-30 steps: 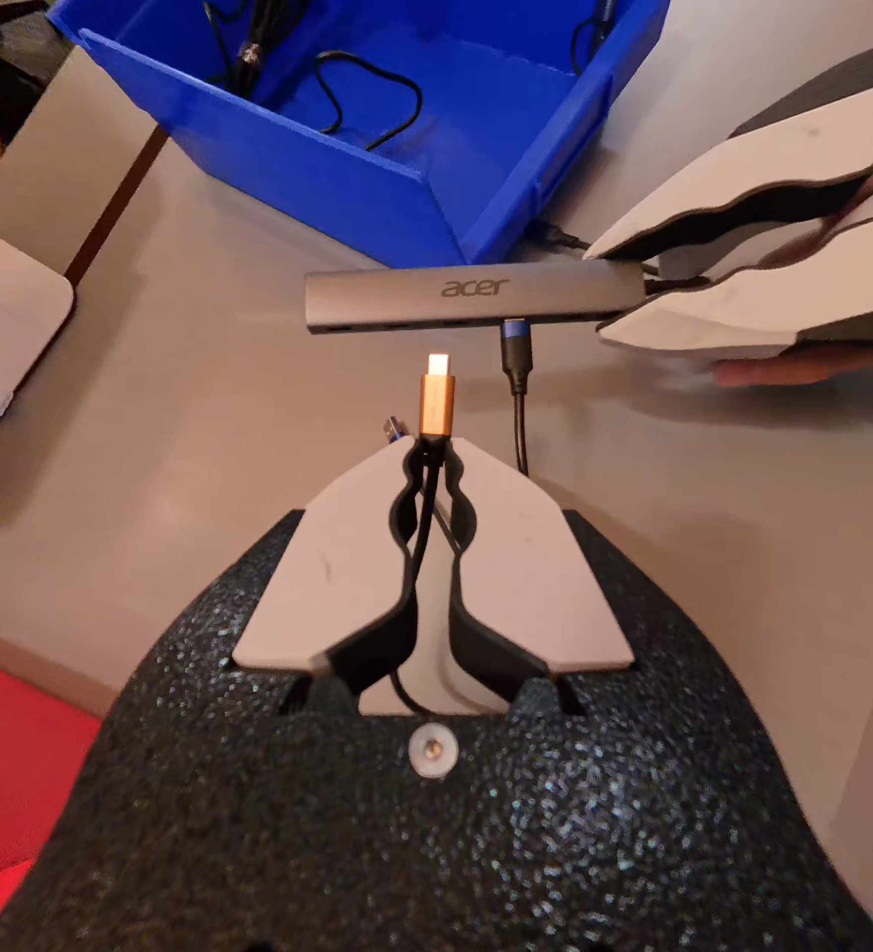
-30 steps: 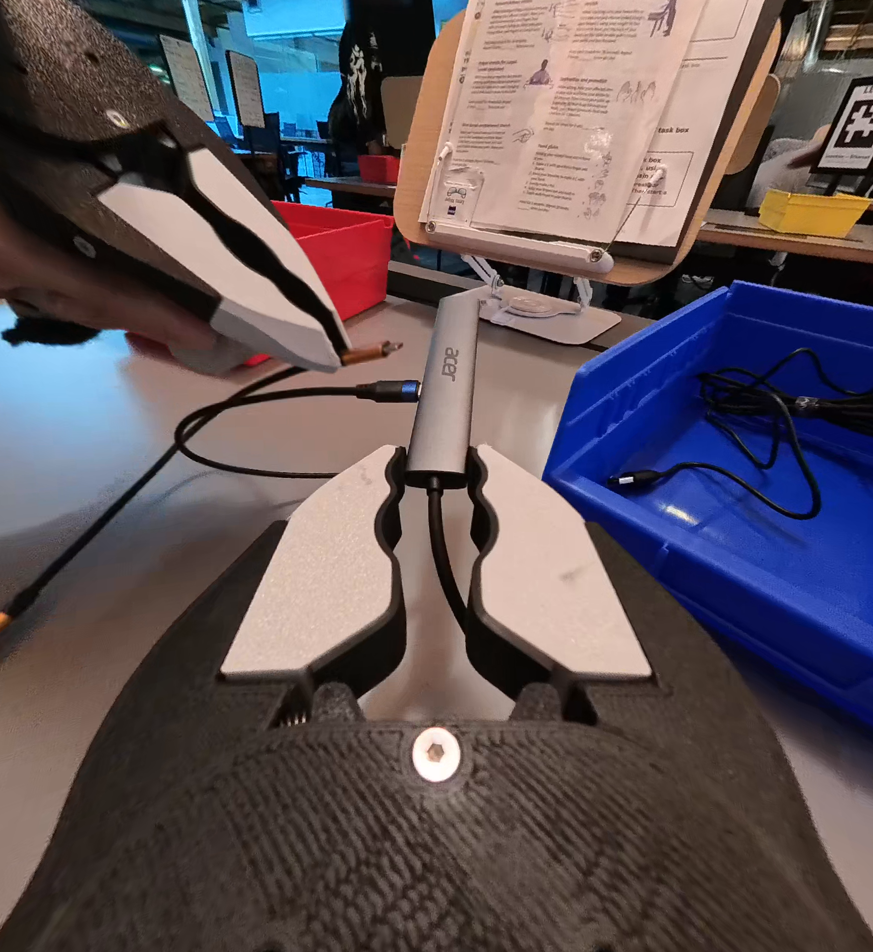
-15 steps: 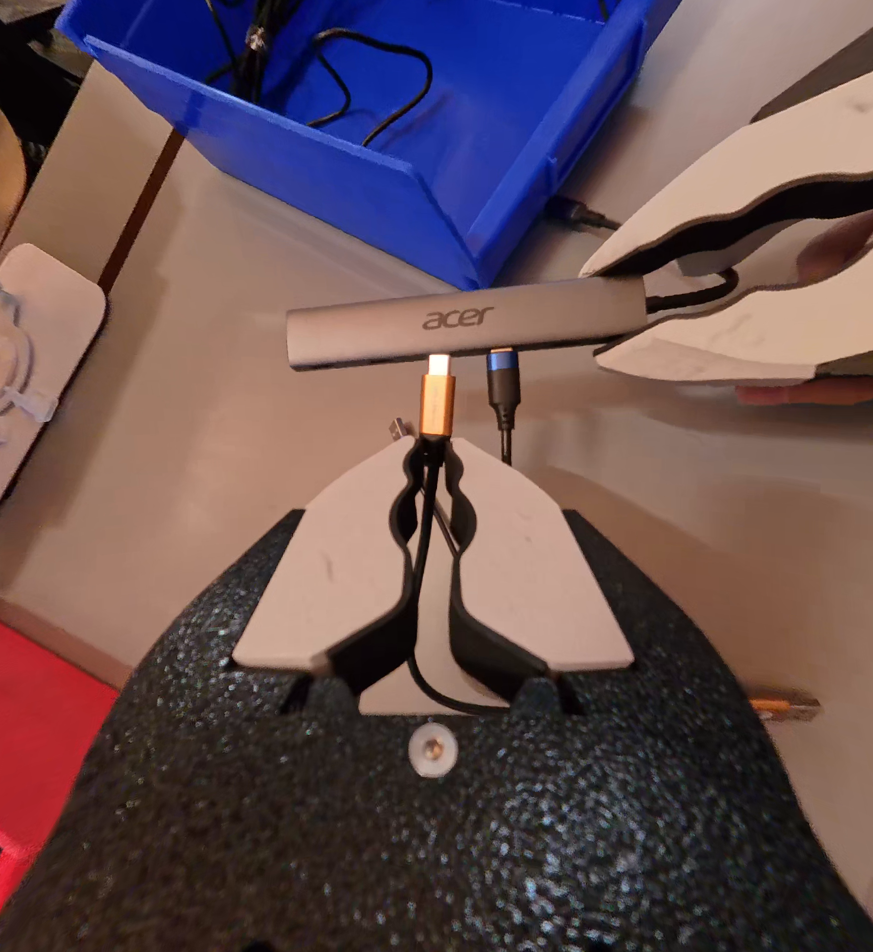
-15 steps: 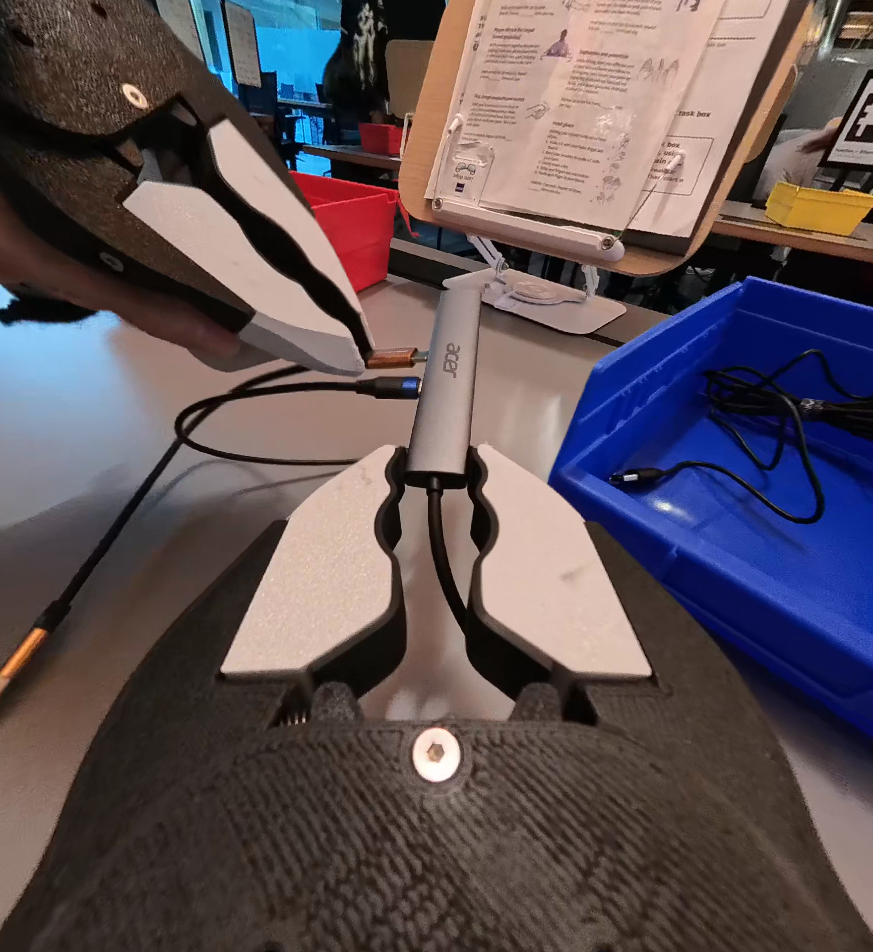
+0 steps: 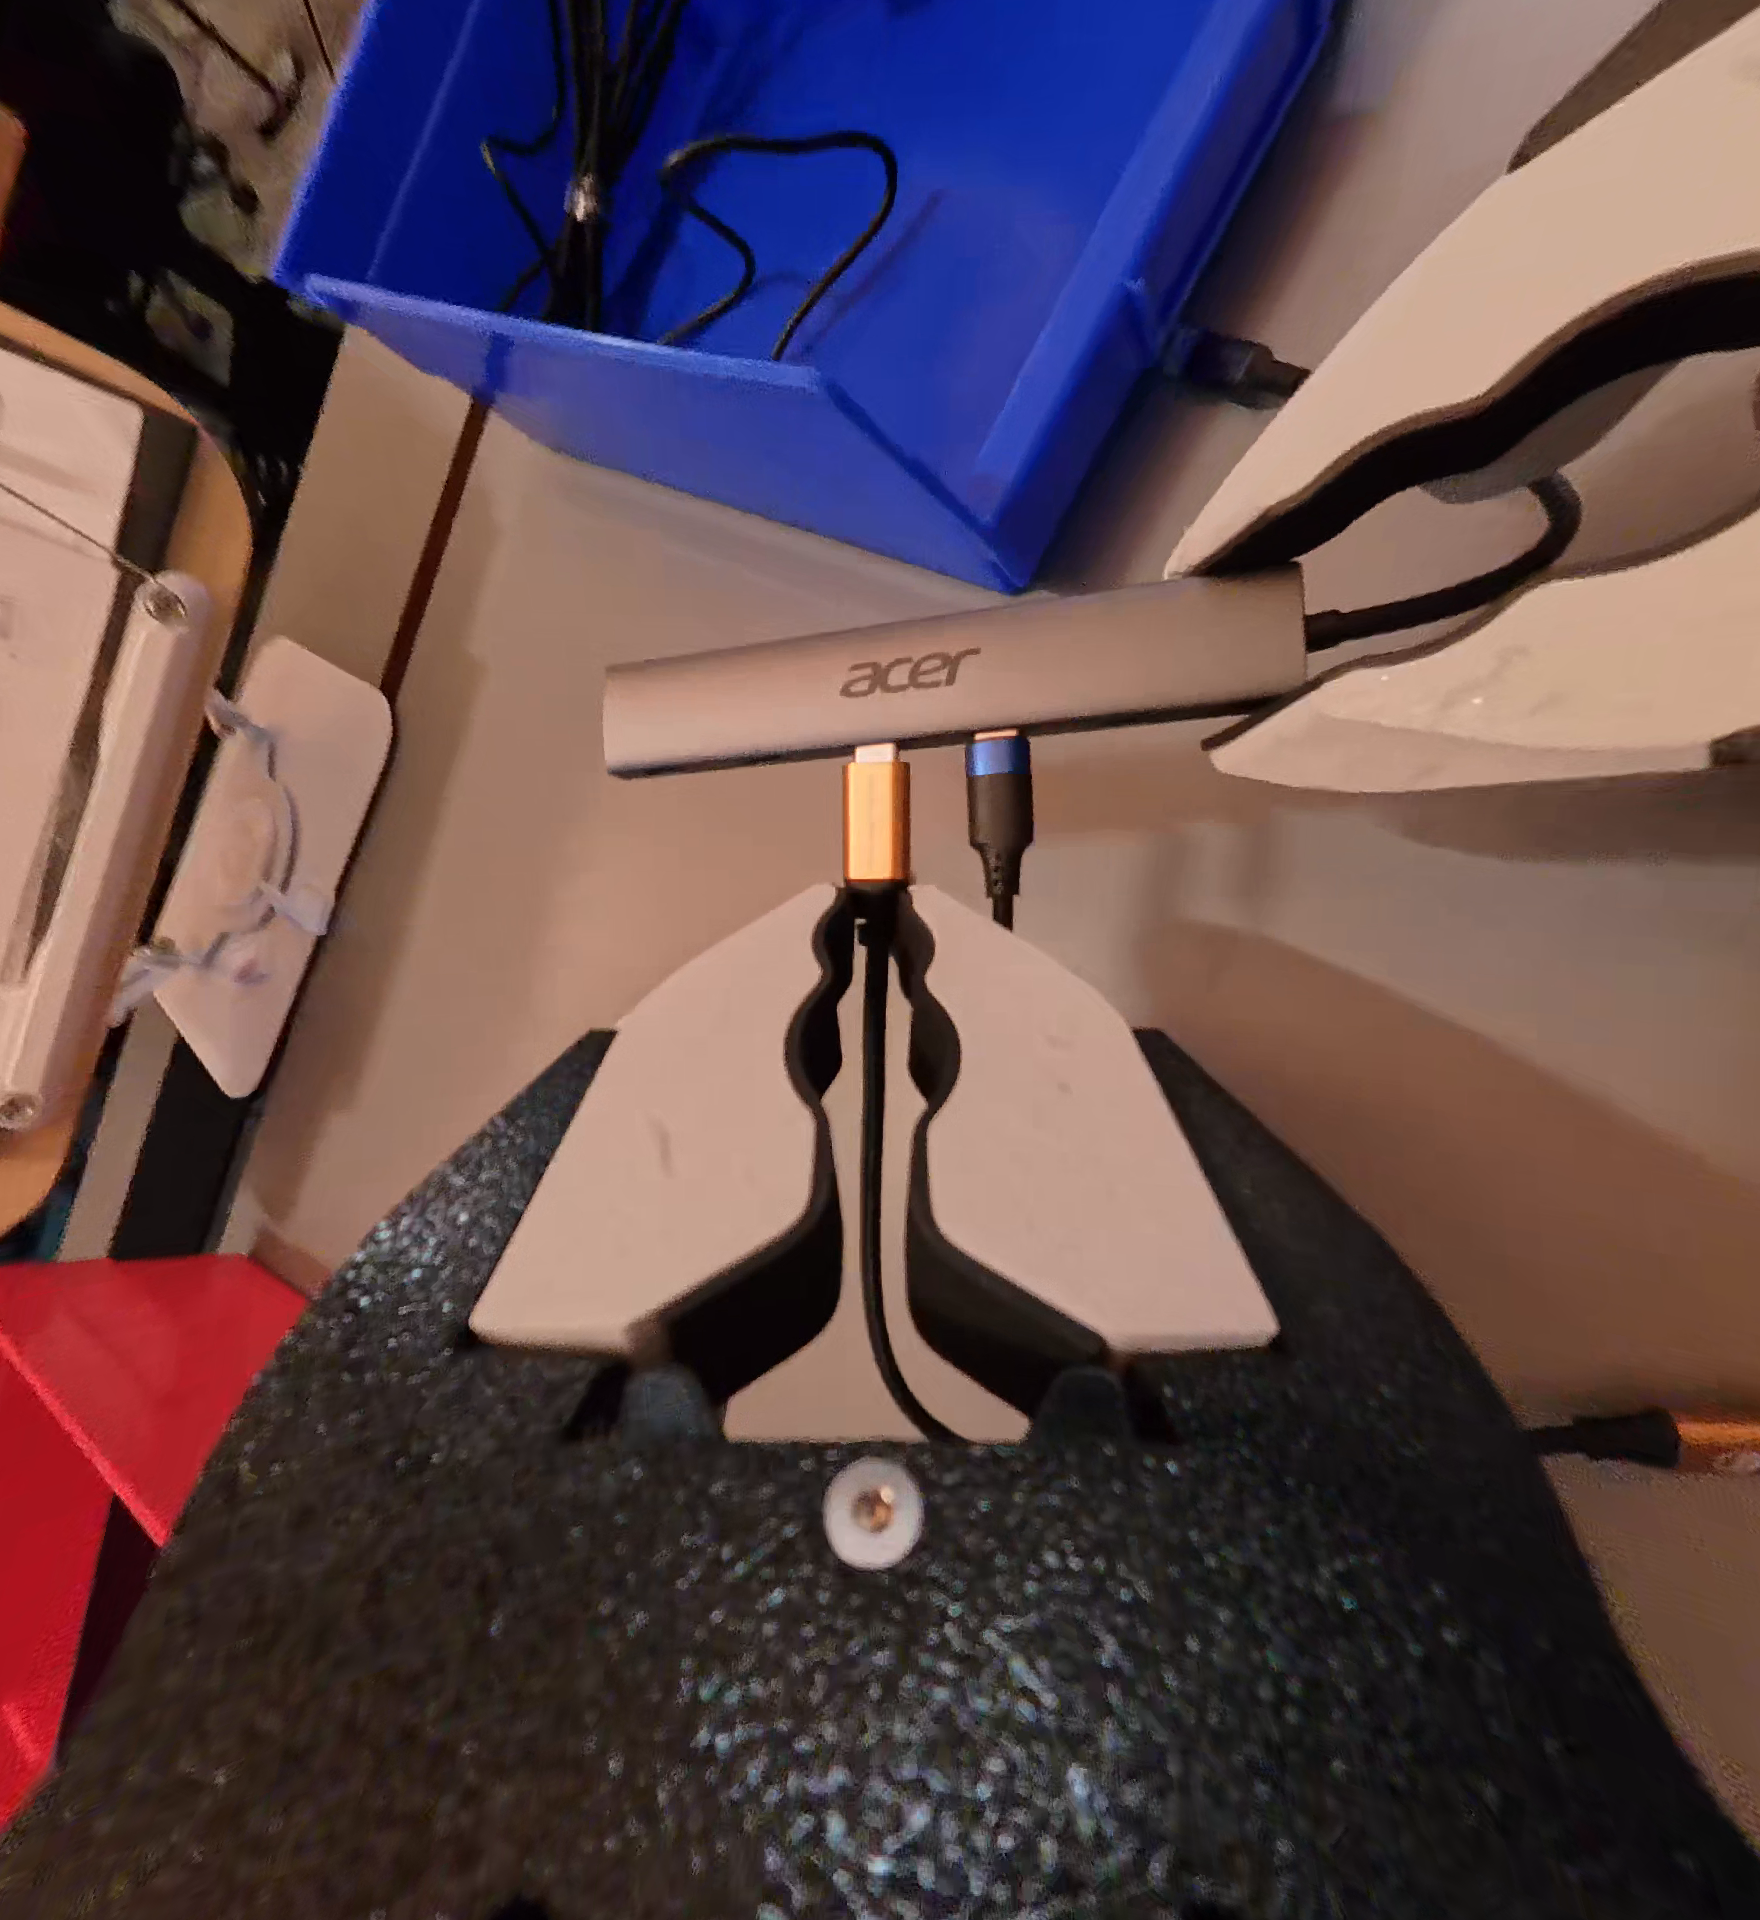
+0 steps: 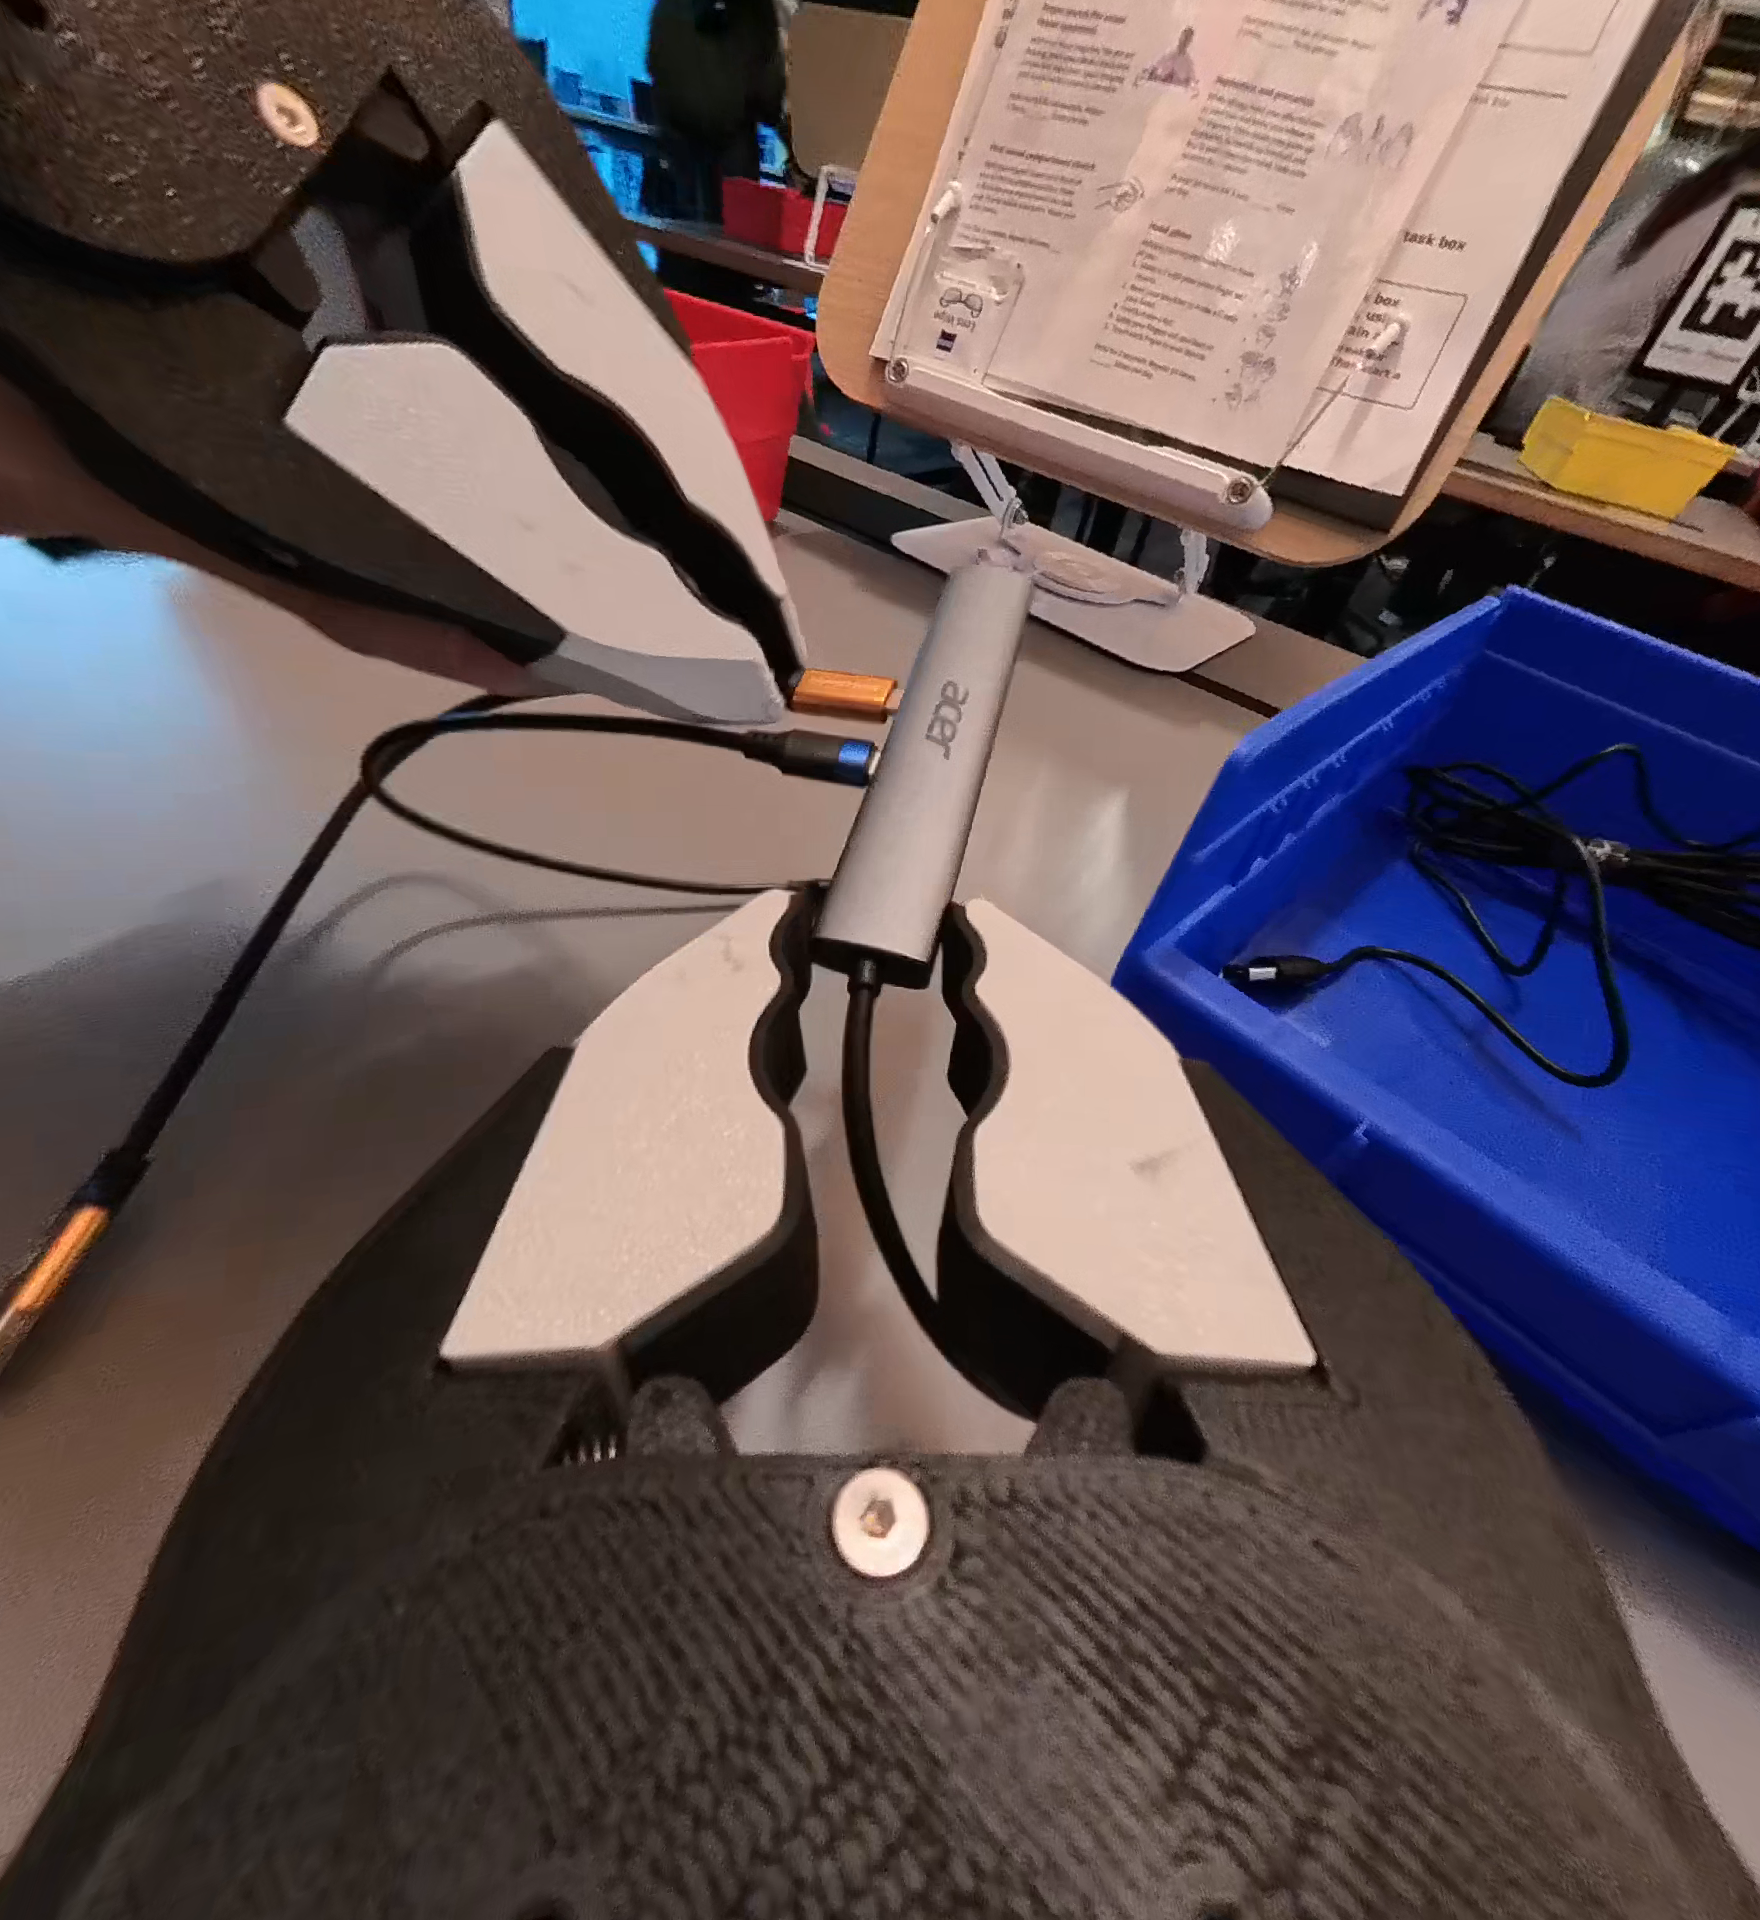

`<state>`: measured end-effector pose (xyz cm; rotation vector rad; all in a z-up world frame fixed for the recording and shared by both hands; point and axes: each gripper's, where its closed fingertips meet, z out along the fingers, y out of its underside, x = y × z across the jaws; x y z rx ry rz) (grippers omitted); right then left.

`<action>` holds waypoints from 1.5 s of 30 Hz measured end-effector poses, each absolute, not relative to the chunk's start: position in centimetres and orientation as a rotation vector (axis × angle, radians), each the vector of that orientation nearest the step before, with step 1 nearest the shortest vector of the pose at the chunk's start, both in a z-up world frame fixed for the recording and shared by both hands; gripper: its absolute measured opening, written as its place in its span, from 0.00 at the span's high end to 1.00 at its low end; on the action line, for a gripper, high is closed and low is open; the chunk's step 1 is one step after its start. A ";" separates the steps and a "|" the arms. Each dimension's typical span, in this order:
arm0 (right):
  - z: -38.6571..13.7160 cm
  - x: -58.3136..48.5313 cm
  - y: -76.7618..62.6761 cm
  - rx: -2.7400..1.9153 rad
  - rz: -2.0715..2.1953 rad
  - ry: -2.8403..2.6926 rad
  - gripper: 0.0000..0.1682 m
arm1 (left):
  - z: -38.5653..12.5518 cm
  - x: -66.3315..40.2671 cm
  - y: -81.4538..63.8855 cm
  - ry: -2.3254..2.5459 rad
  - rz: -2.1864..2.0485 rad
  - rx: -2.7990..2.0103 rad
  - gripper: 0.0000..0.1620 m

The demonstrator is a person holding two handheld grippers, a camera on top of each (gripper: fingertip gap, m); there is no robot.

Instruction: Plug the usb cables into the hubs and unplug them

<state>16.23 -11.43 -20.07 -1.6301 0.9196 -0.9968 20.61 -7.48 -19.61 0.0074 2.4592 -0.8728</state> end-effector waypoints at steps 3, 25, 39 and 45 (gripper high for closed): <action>-20.4 16.2 -10.9 -1.676 -1.005 0.892 0.85 | -19.1 20.8 -7.4 2.424 -0.926 0.085 0.96; -17.3 17.6 -12.1 -1.338 -1.156 0.986 0.85 | -17.6 19.7 -7.9 2.508 -1.454 -0.420 0.96; -17.9 17.9 -11.2 -1.423 -1.094 0.928 0.85 | -18.5 19.9 -7.8 2.430 -1.324 -0.203 0.96; -18.4 18.2 -11.4 -1.460 -1.102 0.948 0.85 | -18.1 20.1 -7.8 2.339 -1.474 -0.216 0.96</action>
